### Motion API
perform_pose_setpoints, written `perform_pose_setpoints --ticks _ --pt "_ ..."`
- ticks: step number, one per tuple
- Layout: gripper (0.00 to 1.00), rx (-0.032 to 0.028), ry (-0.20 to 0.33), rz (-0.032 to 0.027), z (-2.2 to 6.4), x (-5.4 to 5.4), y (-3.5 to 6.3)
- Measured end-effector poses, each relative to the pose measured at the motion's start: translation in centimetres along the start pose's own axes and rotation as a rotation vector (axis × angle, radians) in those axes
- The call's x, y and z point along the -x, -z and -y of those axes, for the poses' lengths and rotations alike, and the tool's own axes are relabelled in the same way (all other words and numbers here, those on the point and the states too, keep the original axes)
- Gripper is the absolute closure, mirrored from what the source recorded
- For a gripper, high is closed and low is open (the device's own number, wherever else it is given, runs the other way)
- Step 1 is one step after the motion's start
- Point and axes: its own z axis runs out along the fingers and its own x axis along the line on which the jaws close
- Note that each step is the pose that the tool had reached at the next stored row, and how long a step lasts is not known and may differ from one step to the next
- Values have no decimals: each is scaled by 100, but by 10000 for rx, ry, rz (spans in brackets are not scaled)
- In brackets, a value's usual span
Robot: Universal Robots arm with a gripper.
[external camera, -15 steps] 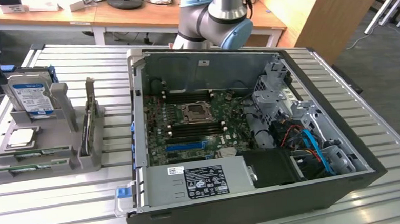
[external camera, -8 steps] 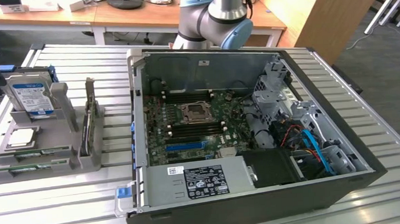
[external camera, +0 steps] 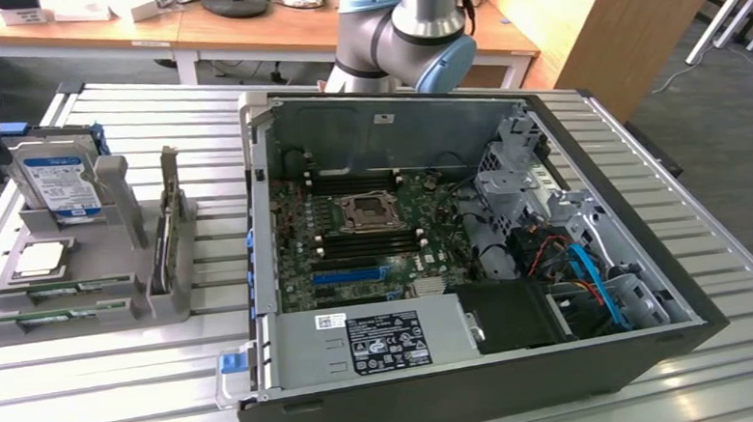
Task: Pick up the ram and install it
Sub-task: 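Pick up the ram and move it above insertion slot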
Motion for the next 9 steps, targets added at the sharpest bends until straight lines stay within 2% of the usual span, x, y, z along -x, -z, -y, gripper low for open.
perform_pose_setpoints --ticks 9 --pt "70 30 324 -37 10 -9 -122"
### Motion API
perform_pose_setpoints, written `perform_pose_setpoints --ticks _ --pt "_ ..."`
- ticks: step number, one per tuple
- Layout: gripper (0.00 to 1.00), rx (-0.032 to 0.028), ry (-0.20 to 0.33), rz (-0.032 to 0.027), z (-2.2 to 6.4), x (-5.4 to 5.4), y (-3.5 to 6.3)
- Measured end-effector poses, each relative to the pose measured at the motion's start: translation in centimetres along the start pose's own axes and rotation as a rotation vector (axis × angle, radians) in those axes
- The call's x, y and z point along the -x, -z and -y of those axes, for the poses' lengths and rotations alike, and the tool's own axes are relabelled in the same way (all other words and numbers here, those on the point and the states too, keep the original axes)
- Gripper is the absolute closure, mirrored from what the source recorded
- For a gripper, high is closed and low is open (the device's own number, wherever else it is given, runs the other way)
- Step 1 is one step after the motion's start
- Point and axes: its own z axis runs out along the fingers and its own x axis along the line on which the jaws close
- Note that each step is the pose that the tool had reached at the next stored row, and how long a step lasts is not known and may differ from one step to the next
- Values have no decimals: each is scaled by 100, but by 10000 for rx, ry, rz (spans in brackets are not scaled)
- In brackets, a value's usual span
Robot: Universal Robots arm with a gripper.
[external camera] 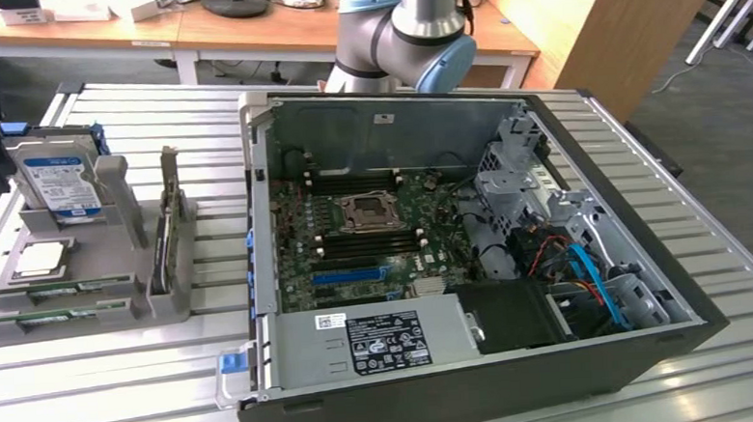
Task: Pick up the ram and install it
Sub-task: 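Pick up the ram and move it above insertion slot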
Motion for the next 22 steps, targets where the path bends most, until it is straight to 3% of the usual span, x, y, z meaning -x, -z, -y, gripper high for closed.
perform_pose_setpoints --ticks 8,22 --pt "70 22 244 -24 10 -9 -124" --pt "70 53 609 -66 20 -19 -254"
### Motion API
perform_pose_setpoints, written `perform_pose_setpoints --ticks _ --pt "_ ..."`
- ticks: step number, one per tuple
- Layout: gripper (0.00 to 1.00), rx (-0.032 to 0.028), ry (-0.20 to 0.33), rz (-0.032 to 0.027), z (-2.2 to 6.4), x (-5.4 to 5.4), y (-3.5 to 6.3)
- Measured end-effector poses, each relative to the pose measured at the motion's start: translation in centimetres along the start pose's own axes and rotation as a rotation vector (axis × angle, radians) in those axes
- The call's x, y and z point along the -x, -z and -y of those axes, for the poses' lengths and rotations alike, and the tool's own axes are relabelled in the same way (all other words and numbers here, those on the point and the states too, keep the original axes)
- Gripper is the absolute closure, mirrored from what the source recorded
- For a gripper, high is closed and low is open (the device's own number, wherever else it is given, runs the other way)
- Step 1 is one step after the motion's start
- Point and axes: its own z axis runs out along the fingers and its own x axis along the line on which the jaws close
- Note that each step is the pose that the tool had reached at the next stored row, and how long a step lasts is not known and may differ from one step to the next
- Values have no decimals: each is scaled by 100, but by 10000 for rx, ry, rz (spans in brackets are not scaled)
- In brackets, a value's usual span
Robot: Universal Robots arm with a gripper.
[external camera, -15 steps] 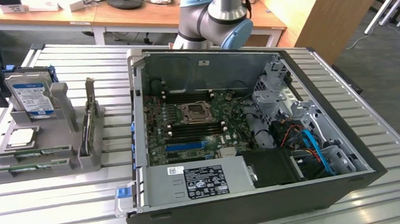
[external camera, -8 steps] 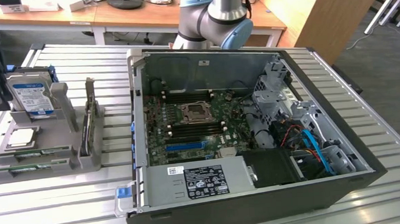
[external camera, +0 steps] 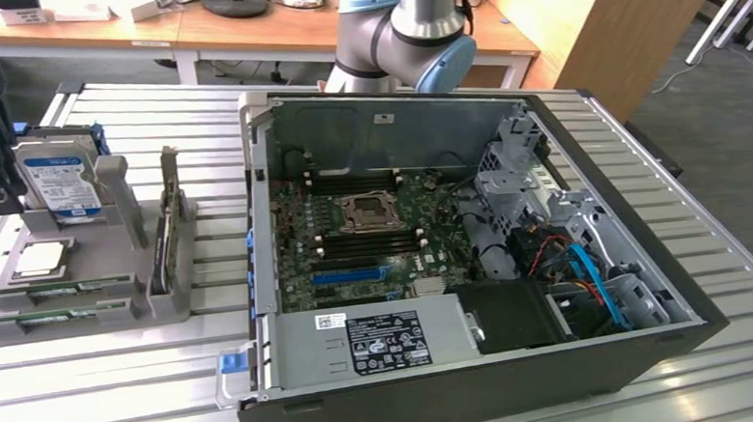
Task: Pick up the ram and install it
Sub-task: 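Pick up the ram and move it above insertion slot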
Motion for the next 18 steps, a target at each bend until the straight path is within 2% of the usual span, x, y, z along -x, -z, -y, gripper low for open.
perform_pose_setpoints --ticks 11,12,13,14,18 --pt "70 7 96 -11 2 -1 -19" --pt "70 12 92 -51 1 -5 -19" --pt "70 23 81 -159 0 -7 -20" --pt "70 23 72 -301 1 -8 -19" --pt "70 20 67 -308 1 -8 -19"
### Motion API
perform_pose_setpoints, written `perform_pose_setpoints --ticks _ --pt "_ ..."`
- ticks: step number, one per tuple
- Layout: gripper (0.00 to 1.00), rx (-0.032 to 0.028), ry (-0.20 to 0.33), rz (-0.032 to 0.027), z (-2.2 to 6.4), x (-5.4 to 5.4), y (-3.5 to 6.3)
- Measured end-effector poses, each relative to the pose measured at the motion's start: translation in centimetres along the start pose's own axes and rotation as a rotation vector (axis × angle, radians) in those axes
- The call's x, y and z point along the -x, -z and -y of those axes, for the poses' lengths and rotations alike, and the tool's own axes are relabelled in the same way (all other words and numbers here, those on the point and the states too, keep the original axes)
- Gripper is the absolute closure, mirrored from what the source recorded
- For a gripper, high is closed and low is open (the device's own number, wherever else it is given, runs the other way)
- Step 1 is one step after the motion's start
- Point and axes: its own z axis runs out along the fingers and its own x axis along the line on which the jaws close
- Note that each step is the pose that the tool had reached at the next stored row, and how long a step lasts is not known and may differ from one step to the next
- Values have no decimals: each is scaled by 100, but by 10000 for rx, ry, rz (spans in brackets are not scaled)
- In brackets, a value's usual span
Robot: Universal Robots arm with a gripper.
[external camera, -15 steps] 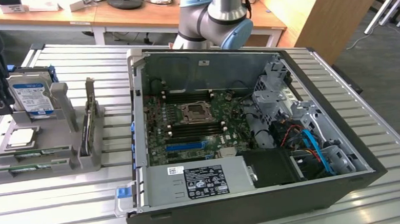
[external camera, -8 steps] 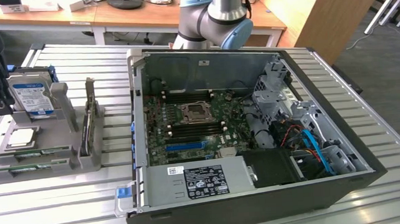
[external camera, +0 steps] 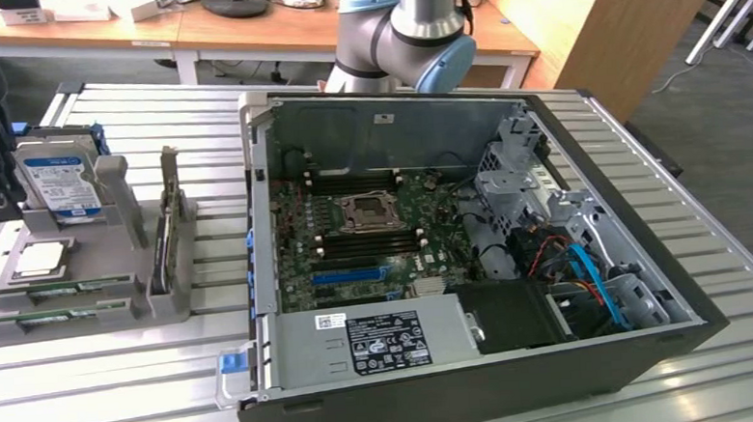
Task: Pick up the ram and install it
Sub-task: 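Pick up the ram and move it above insertion slot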
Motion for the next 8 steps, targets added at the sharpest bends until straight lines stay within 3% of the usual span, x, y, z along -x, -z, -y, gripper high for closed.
perform_pose_setpoints --ticks 2,6,8 --pt "70 -84 -18 -32 0 2 -1" --pt "70 -279 -65 -156 1 0 -2" --pt "70 -340 -106 -207 1 0 -4"
